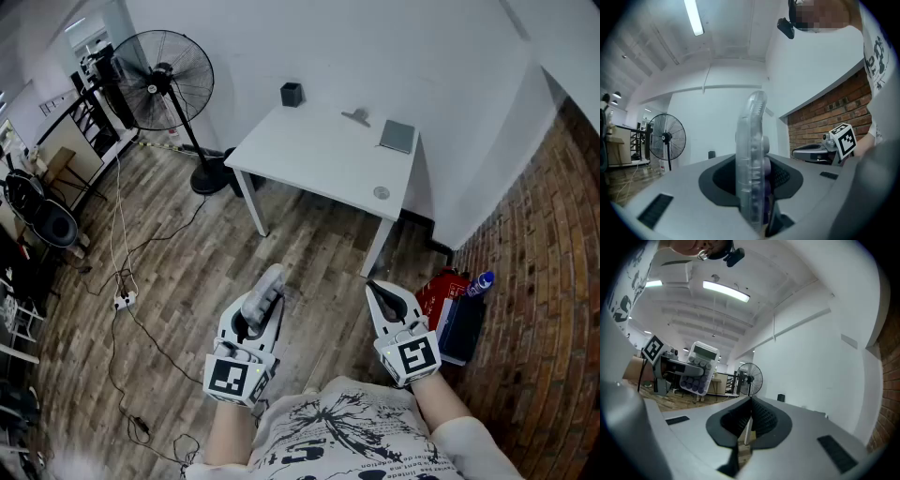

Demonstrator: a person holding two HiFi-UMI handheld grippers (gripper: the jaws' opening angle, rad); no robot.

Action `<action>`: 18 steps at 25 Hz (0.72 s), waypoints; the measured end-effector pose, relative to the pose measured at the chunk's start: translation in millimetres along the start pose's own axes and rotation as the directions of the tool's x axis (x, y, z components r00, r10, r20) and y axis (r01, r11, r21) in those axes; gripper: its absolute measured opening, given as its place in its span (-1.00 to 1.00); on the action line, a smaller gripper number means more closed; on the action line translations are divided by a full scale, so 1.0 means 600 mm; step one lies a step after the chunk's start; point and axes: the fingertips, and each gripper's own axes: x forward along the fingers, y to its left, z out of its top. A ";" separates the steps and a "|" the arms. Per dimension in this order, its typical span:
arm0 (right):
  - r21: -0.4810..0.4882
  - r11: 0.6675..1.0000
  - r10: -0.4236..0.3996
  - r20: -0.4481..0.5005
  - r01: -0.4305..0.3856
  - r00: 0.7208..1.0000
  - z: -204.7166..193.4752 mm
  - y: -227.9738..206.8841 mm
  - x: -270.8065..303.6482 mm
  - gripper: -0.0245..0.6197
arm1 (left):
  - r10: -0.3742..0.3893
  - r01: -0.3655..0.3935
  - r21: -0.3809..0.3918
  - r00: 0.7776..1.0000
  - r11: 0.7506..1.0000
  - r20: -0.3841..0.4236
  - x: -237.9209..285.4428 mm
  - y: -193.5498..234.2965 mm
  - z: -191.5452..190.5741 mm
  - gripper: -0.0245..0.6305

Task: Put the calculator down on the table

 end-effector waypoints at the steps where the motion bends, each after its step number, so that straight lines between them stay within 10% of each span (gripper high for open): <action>1: 0.000 1.000 -0.004 -0.002 0.004 1.000 0.000 0.001 0.000 -0.89 | -0.001 0.001 -0.002 1.000 1.000 0.002 -0.001 0.002 0.000 -0.49; 18: 0.032 0.998 -0.050 -0.037 0.051 0.998 -0.023 0.079 0.040 -0.88 | -0.033 0.033 -0.035 0.999 0.999 -0.007 -0.052 0.073 -0.036 -0.49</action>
